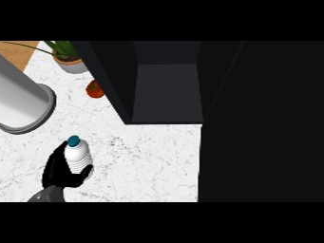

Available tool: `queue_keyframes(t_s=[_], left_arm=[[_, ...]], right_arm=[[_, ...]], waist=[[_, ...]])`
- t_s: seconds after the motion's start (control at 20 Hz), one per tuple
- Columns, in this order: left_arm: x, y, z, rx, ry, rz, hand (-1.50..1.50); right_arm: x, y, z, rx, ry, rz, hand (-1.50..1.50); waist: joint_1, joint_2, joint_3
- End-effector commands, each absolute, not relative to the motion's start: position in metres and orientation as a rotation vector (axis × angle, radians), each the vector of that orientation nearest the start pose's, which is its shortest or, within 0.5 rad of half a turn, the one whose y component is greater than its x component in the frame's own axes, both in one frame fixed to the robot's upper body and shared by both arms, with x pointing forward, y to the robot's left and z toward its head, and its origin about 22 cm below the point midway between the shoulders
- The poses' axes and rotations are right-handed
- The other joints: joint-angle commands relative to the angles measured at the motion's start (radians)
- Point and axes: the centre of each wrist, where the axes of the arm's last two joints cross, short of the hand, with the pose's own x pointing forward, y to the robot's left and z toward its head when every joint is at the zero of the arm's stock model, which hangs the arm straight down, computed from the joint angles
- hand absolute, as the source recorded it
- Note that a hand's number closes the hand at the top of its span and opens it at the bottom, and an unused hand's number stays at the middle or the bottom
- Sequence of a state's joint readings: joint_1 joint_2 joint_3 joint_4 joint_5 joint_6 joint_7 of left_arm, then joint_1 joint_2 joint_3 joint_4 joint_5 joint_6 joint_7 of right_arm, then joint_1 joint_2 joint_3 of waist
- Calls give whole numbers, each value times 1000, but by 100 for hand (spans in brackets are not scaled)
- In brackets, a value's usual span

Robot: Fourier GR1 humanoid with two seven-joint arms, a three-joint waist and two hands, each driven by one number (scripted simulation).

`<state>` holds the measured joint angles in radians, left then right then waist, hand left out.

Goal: Pick up the bottled water, place it into the cabinet and close the cabinet

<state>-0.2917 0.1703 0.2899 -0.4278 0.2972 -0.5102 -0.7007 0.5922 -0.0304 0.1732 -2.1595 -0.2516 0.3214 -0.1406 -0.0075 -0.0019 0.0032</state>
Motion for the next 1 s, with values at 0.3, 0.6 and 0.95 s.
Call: queue_keyframes(t_s=[0.3,0.6,0.95], left_arm=[[231,285,-156,-479,-1556,456,150],[235,299,-128,-490,-1587,436,150],[240,284,-88,-486,-1555,355,150]], right_arm=[[105,-235,47,376,-1788,-25,-150],[108,-245,43,427,-1762,-3,-150],[107,-237,41,418,-1772,8,-150]], waist=[[7,-1,-3],[11,-1,-2],[10,-1,-2]])
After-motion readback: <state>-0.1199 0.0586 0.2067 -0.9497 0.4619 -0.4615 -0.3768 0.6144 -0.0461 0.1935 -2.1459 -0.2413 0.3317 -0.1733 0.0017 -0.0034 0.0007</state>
